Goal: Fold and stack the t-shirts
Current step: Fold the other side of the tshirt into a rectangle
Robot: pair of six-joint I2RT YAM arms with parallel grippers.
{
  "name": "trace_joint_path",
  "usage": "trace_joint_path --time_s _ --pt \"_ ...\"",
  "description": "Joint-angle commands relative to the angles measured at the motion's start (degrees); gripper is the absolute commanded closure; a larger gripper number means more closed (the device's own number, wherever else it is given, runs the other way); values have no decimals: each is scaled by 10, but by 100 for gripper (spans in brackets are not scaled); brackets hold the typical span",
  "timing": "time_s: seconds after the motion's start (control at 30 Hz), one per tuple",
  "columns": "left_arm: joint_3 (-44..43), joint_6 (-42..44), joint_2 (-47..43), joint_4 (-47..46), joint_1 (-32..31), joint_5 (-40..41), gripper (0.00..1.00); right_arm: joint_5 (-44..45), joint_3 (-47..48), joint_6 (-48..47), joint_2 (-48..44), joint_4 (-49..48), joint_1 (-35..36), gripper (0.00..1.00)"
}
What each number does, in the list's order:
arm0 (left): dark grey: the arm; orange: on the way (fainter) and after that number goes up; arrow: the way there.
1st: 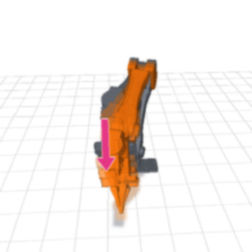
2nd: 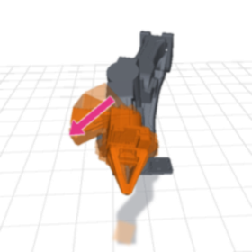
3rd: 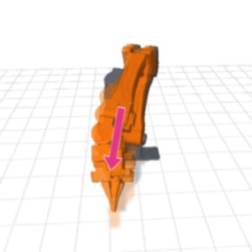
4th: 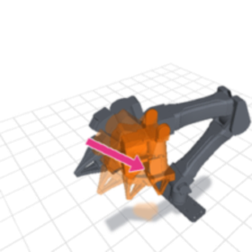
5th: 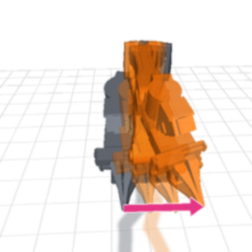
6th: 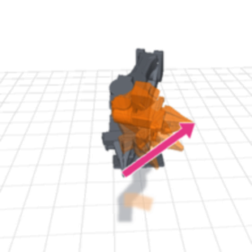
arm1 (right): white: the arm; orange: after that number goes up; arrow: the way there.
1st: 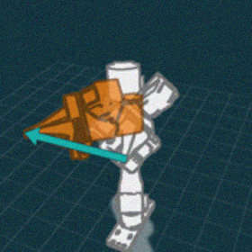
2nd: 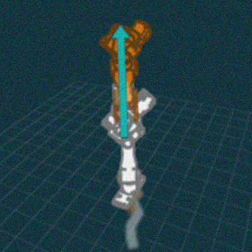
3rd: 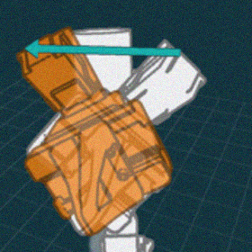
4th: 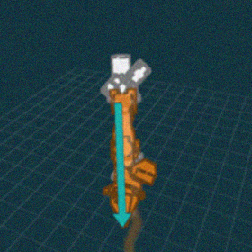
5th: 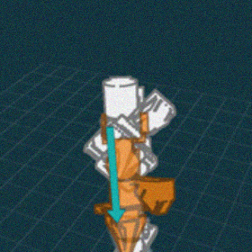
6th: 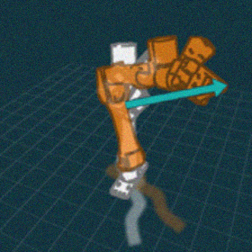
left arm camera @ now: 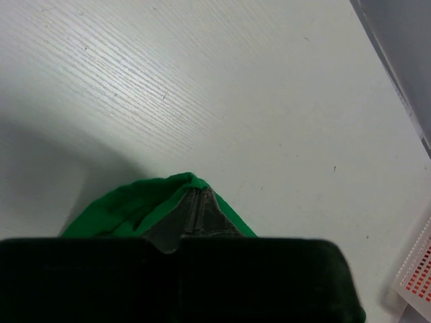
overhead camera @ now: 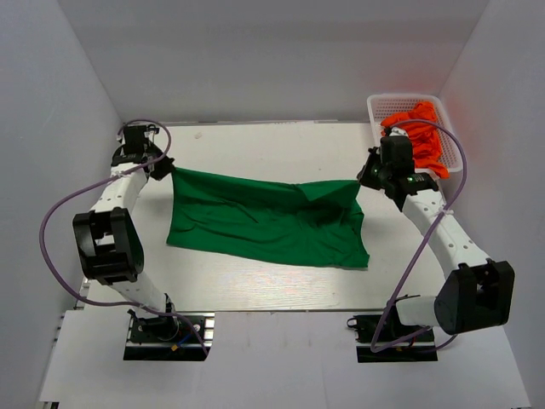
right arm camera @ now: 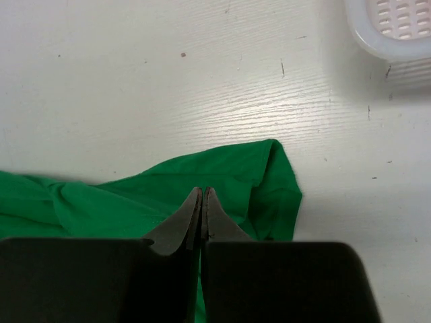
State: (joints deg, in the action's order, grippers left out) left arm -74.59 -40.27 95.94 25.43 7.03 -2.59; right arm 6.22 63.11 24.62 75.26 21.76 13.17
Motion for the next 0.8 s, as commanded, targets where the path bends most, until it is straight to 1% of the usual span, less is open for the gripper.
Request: trace_joint_path --time_s 0.0,0.07,0.23,0.27,0.37,0.43,0.53,0.6,0.63,0.7,0.73,0.77 --pt "15 7 -15 -9 3 -2 100 -7 10 -12 -7 0 -5 100" --pt "39 7 -31 -14 3 -18 100 -26 -13 -11 -18 -6 -6 100" --pt "94 2 -60 -9 3 -18 100 -36 -54 -6 -50 6 -8 100" --pt "121 2 -68 -17 3 -18 100 -37 -62 -6 -55 11 -7 100" --pt "164 -9 -98 -10 3 -18 100 -39 -87 2 -69 30 -9 100" --pt "183 -16 -118 1 3 4 100 -41 -91 8 -79 55 -9 100" --pt "202 -16 -129 18 3 35 100 -50 -107 11 -98 72 -11 100" --pt "213 -16 -142 24 3 46 100 -56 -137 17 -110 72 -10 100" --pt "218 -16 -142 24 3 52 100 -80 -155 29 -112 68 -10 100" --pt "226 -16 -142 19 3 52 100 -101 -193 37 -115 59 -9 100" --pt "220 -16 -122 19 3 58 100 -114 -214 53 -117 55 -10 100" --pt "220 -16 -122 19 3 58 100 -116 -215 58 -117 53 -10 100"
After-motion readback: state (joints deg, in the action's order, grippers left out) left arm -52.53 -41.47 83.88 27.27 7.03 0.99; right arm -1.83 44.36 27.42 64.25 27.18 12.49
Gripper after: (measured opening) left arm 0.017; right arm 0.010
